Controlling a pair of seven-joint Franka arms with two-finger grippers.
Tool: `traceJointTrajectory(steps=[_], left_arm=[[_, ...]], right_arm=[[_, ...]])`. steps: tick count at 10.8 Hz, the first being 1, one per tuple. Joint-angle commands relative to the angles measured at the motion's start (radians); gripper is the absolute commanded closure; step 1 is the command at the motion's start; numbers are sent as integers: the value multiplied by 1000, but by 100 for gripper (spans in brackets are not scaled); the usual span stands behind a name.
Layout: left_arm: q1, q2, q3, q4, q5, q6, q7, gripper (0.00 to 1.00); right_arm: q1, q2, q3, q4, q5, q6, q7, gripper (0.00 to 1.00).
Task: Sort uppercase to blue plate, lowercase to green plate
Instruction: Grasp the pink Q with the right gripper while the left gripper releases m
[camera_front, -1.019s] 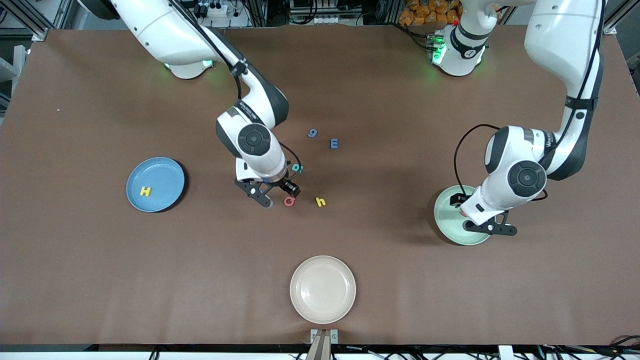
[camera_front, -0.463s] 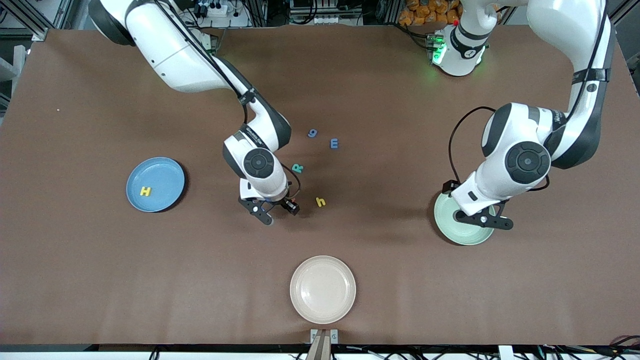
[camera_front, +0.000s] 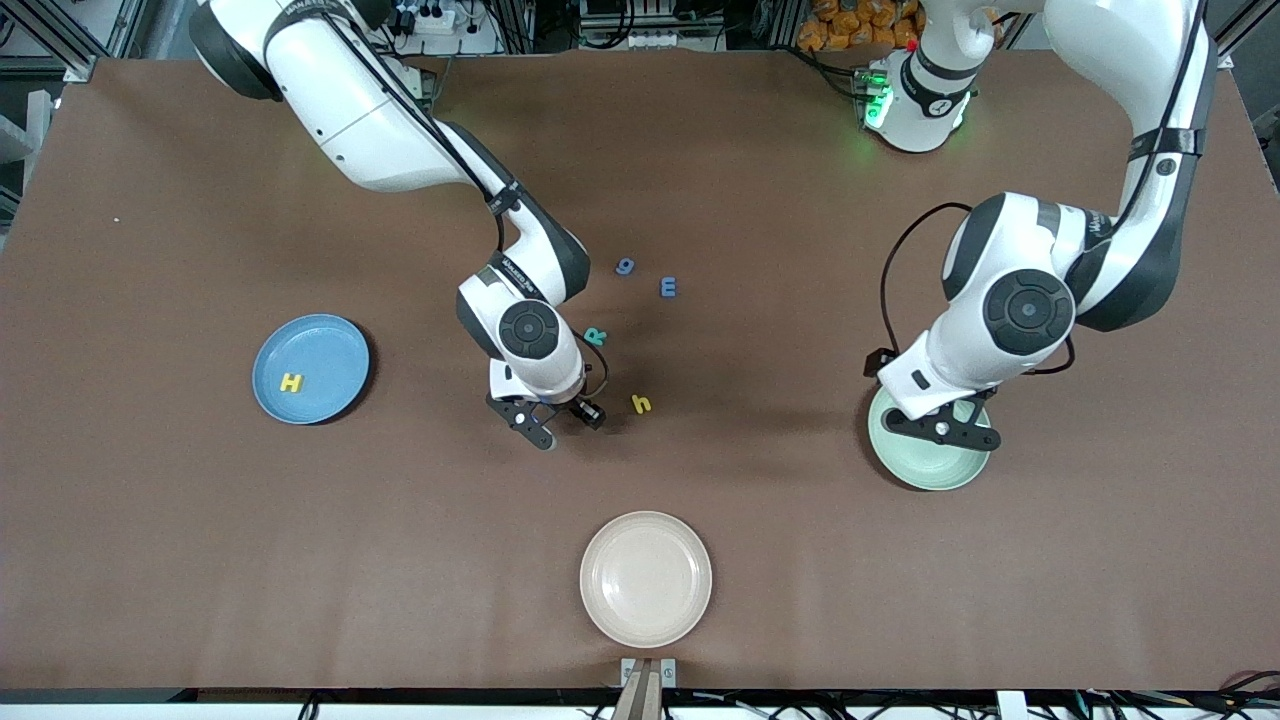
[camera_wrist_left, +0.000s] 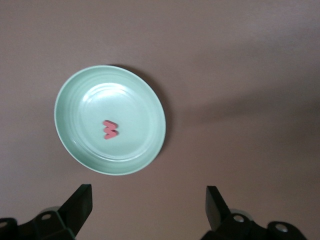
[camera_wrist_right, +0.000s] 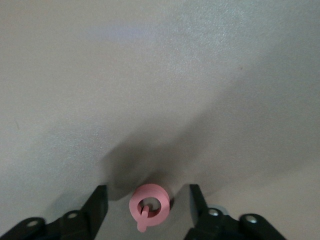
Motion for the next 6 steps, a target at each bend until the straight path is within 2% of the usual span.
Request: traceJointTrajectory(steps=[1, 5, 6], left_arm=[[-1, -21, -55, 48, 4, -86, -98, 0], [17, -40, -163, 40, -60, -127, -319, 0], [17, -62, -167, 25, -91, -140, -329, 0]], right_arm=[[13, 17, -6, 27, 3, -9, 18, 32], [21, 23, -7, 21, 6, -9, 16, 34], [22, 23, -6, 21, 8, -14, 18, 35]])
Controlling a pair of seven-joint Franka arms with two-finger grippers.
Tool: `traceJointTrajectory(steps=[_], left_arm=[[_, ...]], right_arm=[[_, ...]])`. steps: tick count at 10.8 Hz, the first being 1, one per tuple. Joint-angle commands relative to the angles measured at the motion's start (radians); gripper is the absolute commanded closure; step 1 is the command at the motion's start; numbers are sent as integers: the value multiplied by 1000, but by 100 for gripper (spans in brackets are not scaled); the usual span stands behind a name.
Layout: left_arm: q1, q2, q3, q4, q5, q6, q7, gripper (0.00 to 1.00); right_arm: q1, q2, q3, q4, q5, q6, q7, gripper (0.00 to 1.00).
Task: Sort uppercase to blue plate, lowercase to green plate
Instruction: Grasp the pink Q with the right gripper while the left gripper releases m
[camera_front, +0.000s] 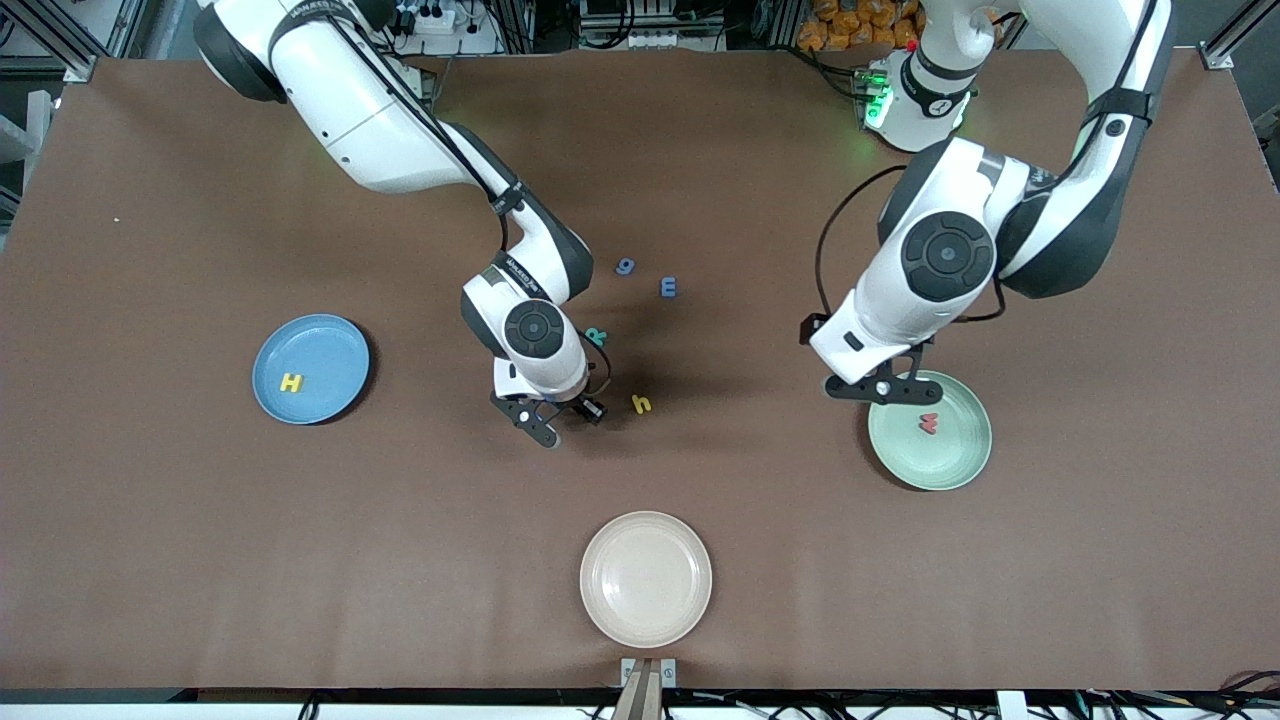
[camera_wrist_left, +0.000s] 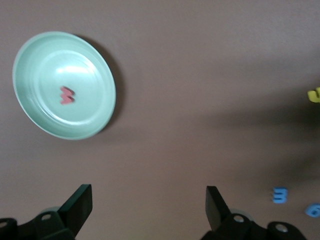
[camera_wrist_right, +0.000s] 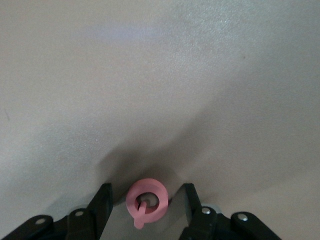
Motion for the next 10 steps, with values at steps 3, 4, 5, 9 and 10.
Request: traceJointTrajectory(steps=[3, 4, 5, 9, 10], left_arm=[[17, -136, -47, -152, -56, 11, -66, 0], [15, -152, -64, -189, -58, 29, -92, 0], [17, -155, -96, -224, -58, 63, -130, 0], [6, -141, -193, -393, -62, 343, -337, 0], [-11, -129, -214, -430, -58, 421, -389, 0]], right_arm=[[13, 15, 1, 21, 8, -14, 15, 51], [13, 15, 1, 21, 7, -14, 12, 62], [11, 15, 1, 20, 5, -10, 7, 65], [10, 10, 1, 20, 4, -11, 6, 76], [5, 5, 4, 21, 5, -17, -3, 76]])
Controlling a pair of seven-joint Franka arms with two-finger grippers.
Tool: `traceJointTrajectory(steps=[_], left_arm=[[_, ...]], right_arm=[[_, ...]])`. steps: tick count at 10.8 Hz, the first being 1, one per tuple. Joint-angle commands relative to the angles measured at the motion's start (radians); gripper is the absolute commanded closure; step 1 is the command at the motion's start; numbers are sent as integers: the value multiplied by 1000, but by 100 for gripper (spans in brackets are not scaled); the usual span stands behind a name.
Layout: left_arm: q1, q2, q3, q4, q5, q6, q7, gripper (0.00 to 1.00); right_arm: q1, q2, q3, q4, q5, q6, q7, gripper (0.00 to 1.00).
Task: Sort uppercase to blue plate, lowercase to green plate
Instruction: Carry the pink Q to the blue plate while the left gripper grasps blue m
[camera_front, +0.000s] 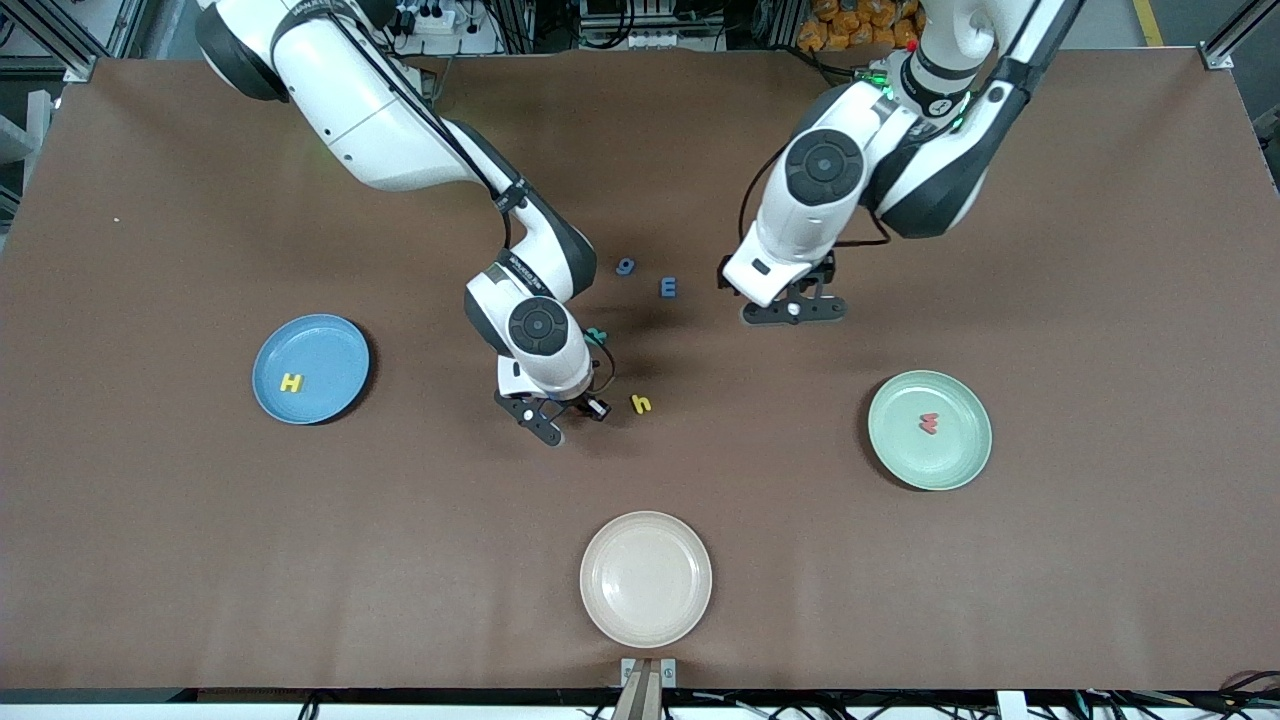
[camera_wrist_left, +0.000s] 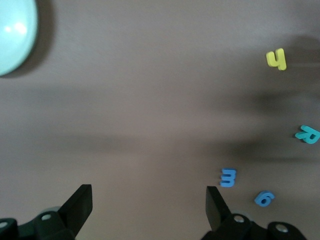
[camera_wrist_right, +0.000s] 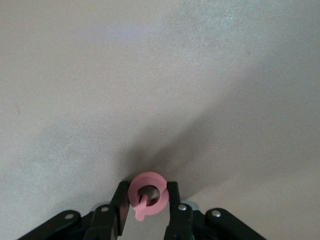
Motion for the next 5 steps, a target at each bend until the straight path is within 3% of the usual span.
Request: traceJointTrajectory(steps=[1, 3, 5], left_arm=[[-45, 9, -28, -89, -7, 153, -121, 0], [-98, 67, -26, -90, 20, 239, -176, 0], [-162, 139, -26, -90, 164, 290, -300, 0]], right_arm=[[-4, -2, 3, 14, 4, -25, -19, 76], [-7, -20, 7, 20, 6, -88, -68, 76], [-30, -55, 13, 21, 13, -190, -141, 76]])
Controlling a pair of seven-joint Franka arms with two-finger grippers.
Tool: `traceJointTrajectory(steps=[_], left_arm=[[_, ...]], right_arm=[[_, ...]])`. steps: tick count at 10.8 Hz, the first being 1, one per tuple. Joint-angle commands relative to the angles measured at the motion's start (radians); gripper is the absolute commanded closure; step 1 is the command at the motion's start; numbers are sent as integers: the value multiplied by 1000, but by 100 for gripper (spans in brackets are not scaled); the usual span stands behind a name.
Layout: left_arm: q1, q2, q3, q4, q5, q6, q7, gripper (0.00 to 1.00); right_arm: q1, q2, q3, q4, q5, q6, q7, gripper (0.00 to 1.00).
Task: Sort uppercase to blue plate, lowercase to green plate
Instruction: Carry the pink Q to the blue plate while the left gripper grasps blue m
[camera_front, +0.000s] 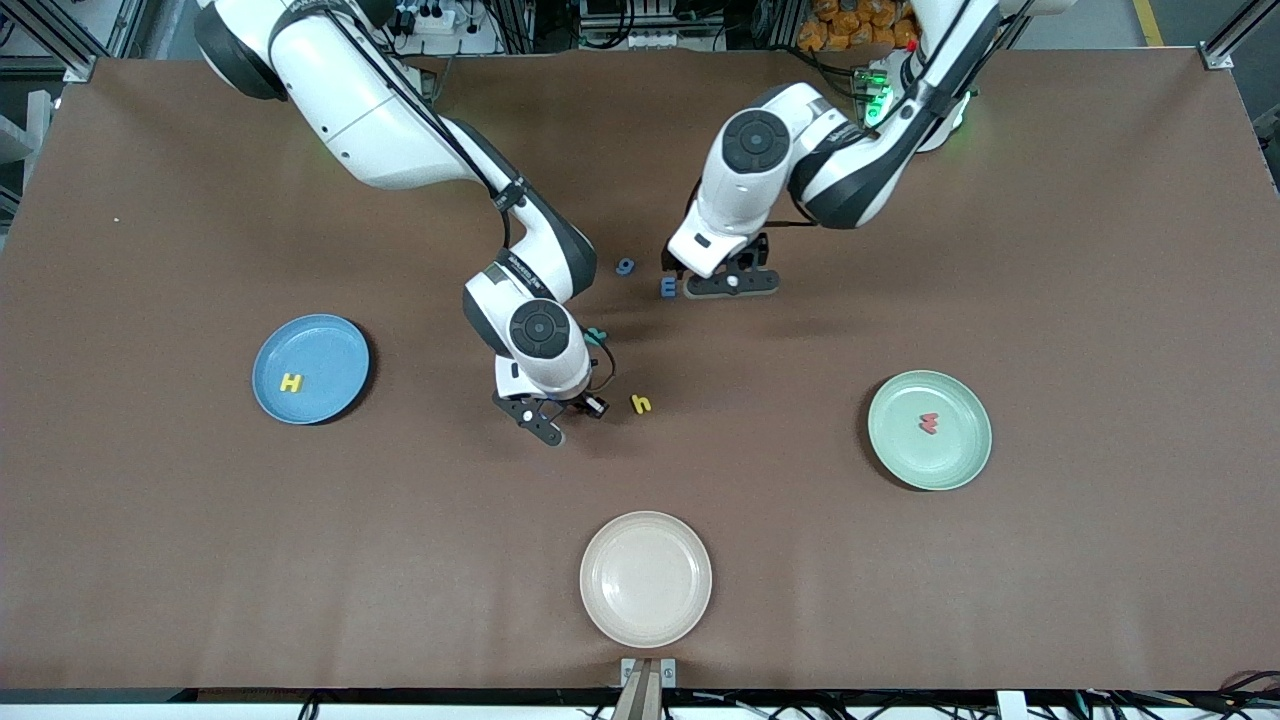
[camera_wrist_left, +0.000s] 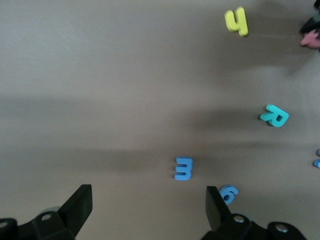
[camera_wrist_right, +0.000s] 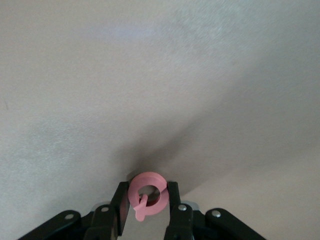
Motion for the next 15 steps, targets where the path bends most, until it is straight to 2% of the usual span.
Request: traceJointTrajectory(steps=[1, 3, 7, 10, 13, 15], left_arm=[[-51, 95, 1, 5, 182, 79, -169, 0], [-63, 169, -1, 16, 310, 124, -218, 0], [-80, 257, 1, 71, 327, 125, -231, 0], [-105, 294, 7, 91, 329, 127, -264, 1], [-117, 295, 8, 80, 331, 127, -264, 6], [-120, 298, 19, 80, 331, 127, -264, 10]], right_arm=[[-37, -69, 14, -5, 43, -120, -125, 76], [-84, -104, 5, -6, 138, -164, -319, 77], [-189, -118, -28, -22, 145, -236, -697, 78], [-268, -156, -48, -29, 128, -339, -896, 77], [-287, -221, -160, -84, 127, -359, -1146, 77], [-292, -241, -209, -144, 102, -358, -1246, 77]])
